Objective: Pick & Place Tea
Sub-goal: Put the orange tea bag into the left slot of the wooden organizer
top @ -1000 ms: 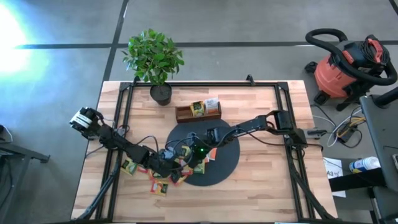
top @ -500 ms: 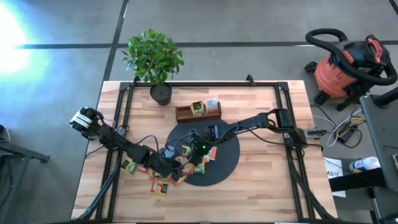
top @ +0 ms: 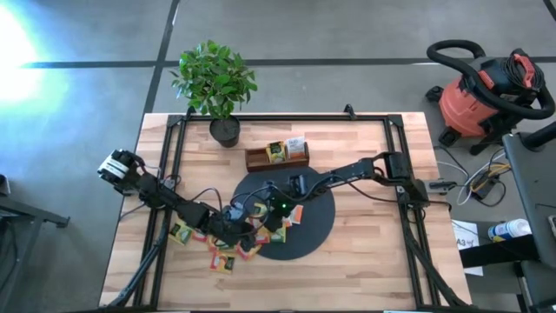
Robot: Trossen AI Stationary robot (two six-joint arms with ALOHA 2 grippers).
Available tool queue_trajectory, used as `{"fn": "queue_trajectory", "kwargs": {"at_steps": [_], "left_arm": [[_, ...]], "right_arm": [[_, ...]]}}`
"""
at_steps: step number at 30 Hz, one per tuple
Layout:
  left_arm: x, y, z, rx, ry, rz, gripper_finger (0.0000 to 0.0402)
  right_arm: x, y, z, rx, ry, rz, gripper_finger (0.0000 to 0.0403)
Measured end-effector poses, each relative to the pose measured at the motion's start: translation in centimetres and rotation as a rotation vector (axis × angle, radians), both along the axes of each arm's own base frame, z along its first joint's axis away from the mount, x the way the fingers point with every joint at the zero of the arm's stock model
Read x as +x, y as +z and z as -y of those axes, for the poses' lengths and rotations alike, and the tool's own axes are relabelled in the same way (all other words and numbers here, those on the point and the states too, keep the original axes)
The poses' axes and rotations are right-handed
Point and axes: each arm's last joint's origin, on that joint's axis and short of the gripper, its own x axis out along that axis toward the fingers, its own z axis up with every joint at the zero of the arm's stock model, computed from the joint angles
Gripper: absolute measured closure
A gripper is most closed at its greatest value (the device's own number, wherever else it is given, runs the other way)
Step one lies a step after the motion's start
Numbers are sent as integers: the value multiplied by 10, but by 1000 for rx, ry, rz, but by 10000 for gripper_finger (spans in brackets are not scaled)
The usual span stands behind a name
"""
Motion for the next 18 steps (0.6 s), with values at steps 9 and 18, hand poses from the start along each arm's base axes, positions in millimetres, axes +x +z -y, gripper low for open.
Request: {"fn": "queue_trajectory", "kwargs": {"at_steps": [9,18], "left_arm": [[1,0,-3,6,24,7,299],[2,1,-3,-1,25,18,299]], "right_arm": [[3,-3,1,11,-14,16,307],[4,-1,4,-53,-25,42,389]]}}
